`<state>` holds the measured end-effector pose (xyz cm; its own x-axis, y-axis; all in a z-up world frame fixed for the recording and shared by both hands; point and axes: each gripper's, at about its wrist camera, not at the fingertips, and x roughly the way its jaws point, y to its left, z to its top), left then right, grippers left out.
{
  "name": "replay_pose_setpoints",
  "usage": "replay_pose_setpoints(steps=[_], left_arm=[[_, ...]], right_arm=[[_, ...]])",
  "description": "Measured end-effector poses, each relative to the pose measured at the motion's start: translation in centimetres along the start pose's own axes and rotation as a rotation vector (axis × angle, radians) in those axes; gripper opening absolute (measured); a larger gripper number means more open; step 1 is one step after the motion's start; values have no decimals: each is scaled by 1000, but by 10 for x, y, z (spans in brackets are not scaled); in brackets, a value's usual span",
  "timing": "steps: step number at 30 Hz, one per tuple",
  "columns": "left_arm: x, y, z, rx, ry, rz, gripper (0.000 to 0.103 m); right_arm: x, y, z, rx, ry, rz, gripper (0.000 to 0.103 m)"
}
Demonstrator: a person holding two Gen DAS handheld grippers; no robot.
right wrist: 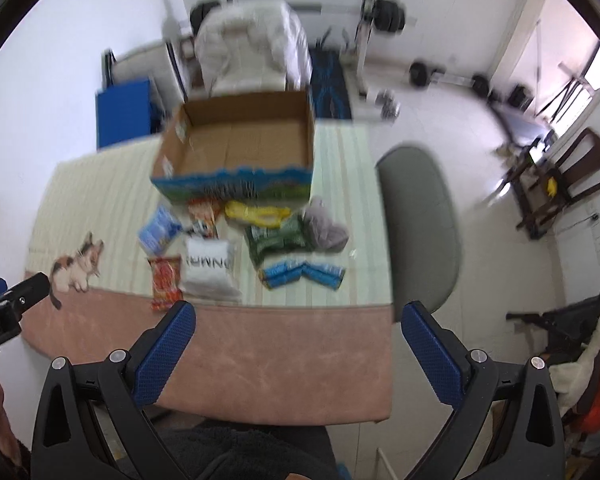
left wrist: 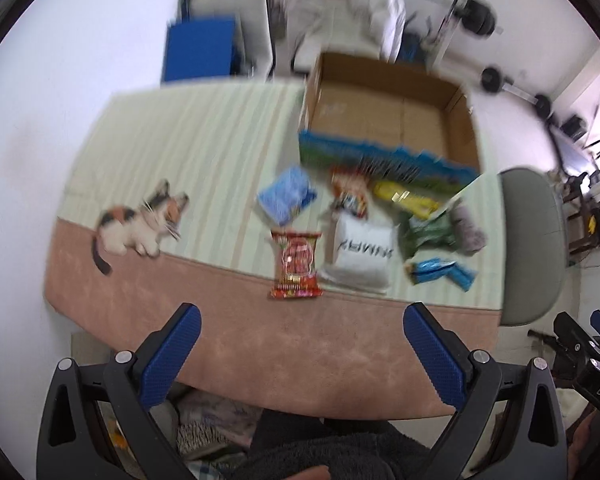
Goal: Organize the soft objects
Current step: 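Grasp the white NMAX pouch with left tool while right tool grasps green snack bag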
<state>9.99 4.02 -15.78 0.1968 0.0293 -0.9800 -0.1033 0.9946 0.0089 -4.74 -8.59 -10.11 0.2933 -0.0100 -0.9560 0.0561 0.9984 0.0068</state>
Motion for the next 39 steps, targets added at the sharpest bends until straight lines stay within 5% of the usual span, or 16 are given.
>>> replay_pose_setpoints(steps=[6,9,19,26,29,31,33,36,39], left_arm=[[104,-30,29,23,172,-78,102],[147,-56,45,83,219,-95,102],[247,-90,55,177,329,-50,102],[257,-92,42,148,324,-44,102],[263,-97,34,143,326,-54,102],[266,-100,31,136,325,-59,102],[270,-104,29,124,333,-71,102],[284,-111,33,118,348,-75,102],[301,-117,33,113,360,-57,96]], right_arm=[[133,-12,21,-7,169,16,103],[180,-11,35,-58,179,15,103],[302,46,76,-773,167,-95,100],[354,71,80,-1033,251,-22,69],[367,66,83,-977,319,22,49],[369,55,91,-851,351,55,40],[371,32,103,-651,419,110,20],[374,-1,112,-400,512,197,16],[374,-18,114,-339,511,255,21]])
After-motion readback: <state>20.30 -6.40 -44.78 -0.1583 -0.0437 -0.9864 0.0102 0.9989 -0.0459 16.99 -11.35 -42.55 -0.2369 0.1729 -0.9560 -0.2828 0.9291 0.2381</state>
